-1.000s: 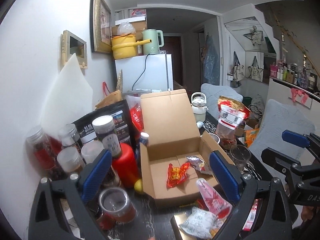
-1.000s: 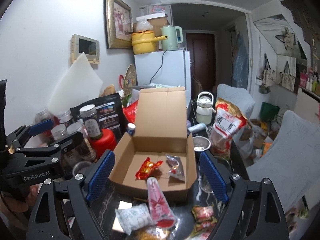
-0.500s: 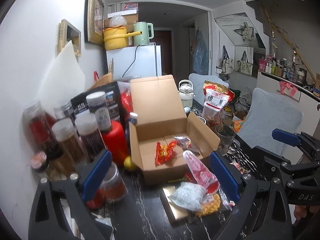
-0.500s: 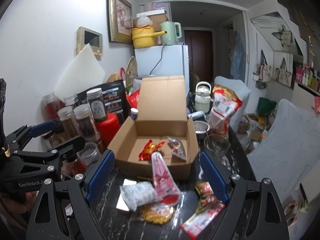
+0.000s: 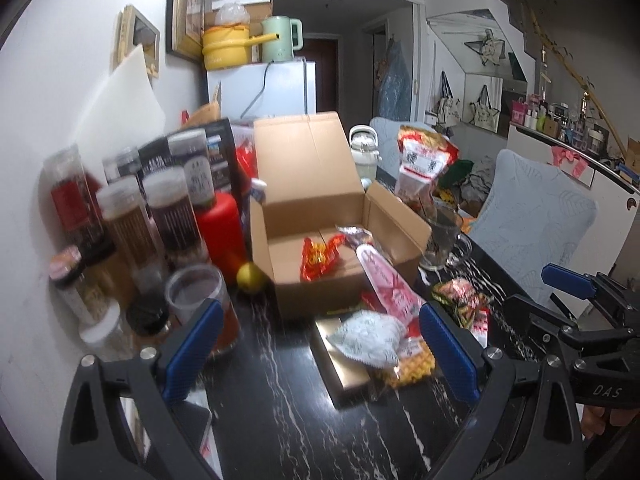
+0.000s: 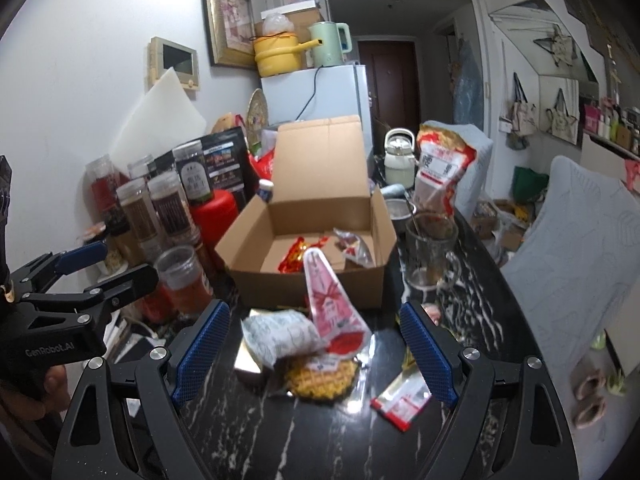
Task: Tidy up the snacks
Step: 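Withdraw both open grippers from the box back toward the snack pile, then lower the left gripper onto the white bread-print bag and close it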
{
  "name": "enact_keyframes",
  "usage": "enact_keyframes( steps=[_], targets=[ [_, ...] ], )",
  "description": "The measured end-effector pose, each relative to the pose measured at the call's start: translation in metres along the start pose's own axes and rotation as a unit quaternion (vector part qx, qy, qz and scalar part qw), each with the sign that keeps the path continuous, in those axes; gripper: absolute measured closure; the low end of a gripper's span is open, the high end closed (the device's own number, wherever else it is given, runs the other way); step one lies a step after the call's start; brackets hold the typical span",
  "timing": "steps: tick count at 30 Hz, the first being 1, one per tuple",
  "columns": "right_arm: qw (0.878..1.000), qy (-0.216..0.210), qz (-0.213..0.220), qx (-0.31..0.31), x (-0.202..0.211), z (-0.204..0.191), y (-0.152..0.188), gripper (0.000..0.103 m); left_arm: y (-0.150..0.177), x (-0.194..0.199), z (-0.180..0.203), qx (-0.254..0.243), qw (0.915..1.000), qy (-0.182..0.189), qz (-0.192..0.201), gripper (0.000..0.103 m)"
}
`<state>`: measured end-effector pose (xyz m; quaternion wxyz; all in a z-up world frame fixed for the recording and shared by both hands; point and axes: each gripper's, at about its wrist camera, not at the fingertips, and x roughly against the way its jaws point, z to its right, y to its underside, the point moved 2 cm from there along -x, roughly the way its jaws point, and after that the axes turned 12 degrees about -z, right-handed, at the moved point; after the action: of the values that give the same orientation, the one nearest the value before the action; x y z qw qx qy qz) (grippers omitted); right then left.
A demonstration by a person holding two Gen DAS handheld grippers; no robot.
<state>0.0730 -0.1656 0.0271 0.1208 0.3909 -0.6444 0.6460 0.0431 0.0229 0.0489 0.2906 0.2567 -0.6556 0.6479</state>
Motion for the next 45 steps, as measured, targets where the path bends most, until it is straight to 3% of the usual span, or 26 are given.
enact_keyframes(
  steps=[11, 19, 23, 30, 39, 45],
  targets=[
    [0.999, -0.024, -0.029, -0.016, -0.02, 0.003, 0.034, 0.015, 0.036, -0.027, 0.001, 0.012, 0.9992, 0.013, -0.036, 0.003],
    [0.997, -0.037, -0.053, -0.033, -0.041, 0.01, 0.06, 0.015, 0.054, -0.045, 0.008, 0.015, 0.9971, 0.043, -0.061, 0.003],
    [0.997, -0.021, -0.063, -0.038, -0.048, 0.017, 0.067, 0.015, 0.057, -0.058, 0.015, 0.012, 0.9954, 0.054, -0.078, 0.003],
    [0.995, 0.004, -0.079, -0.057, -0.062, 0.04, 0.073, 0.015, 0.046, -0.081, 0.026, 0.007, 0.9938, 0.069, -0.087, 0.003],
    [0.993, -0.003, -0.09, -0.075, -0.081, 0.065, 0.066, 0.015, 0.02, -0.116, 0.038, -0.025, 0.9917, 0.066, -0.107, 0.003],
    [0.992, -0.01, -0.096, -0.082, -0.094, 0.077, 0.059, 0.015, 0.004, -0.145, 0.04, -0.042, 0.9855, 0.085, -0.141, 0.003]
  ],
)
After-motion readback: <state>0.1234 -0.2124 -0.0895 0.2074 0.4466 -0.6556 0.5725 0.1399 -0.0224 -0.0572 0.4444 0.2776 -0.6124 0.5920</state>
